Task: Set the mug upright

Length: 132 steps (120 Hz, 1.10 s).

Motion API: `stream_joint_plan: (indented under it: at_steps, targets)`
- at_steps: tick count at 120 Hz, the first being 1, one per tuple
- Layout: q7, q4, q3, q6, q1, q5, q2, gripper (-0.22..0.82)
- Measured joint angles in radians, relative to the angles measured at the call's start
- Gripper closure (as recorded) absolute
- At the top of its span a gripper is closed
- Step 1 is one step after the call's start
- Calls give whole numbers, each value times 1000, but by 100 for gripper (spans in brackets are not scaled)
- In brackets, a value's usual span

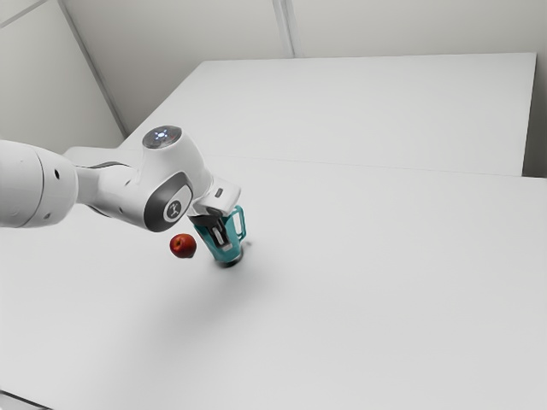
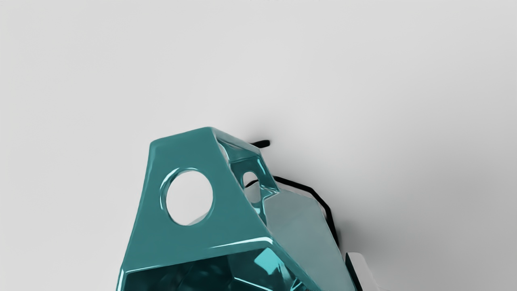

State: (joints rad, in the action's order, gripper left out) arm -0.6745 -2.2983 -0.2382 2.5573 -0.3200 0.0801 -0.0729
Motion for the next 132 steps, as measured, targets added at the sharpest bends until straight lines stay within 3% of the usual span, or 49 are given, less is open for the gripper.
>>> stream_joint_plan:
  at_steps: [87, 132]
  targets:
    - [-12, 10, 2, -6, -1, -11, 5, 37]
    - [-16, 19, 14, -16, 6, -12, 51, 27]
